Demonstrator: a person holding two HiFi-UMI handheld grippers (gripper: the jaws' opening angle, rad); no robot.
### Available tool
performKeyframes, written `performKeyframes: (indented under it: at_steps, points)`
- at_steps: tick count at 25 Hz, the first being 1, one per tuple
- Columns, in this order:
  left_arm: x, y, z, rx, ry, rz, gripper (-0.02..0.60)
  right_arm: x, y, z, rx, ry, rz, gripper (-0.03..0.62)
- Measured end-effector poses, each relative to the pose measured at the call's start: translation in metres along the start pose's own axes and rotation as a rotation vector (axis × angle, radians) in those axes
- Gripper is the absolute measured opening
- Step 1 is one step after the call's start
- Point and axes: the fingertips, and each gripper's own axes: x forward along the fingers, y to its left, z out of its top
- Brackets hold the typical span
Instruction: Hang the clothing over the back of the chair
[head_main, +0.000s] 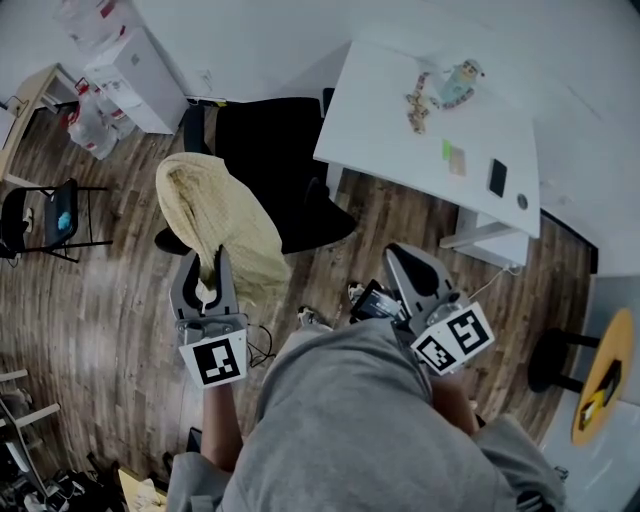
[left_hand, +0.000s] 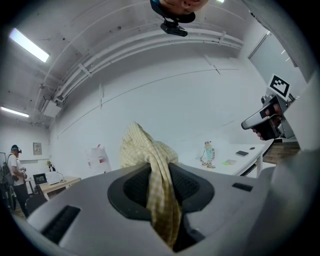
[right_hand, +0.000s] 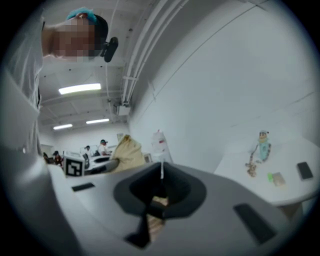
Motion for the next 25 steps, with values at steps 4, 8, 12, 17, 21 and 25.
performKeyframes:
  at_steps: [4,8,12,17,21,25]
  points:
    - [0.004,0.000,-0.011,-0.010,0.033,-0.003,0.124,0.002,0.002,-0.001,0.000,0.003,-0.004,0.035]
    - [0.008,-0.001,-0.019,-0.002,0.056,-0.019,0.124,0.003,0.004,-0.001,-0.003,0.005,-0.011,0.035]
    - [0.012,-0.002,-0.025,0.002,0.071,-0.034,0.124,0.004,0.006,-0.004,-0.018,0.016,-0.018,0.035]
    - [0.019,-0.006,-0.031,-0.002,0.087,-0.058,0.124,0.007,0.007,-0.006,-0.036,0.029,-0.029,0.035]
    - [0.025,-0.007,-0.036,-0.005,0.090,-0.076,0.124,0.010,0.009,-0.007,-0.059,0.041,-0.036,0.035]
    - [0.033,-0.007,-0.038,0.005,0.086,-0.094,0.126,0.012,0.009,-0.007,-0.066,0.053,-0.043,0.035]
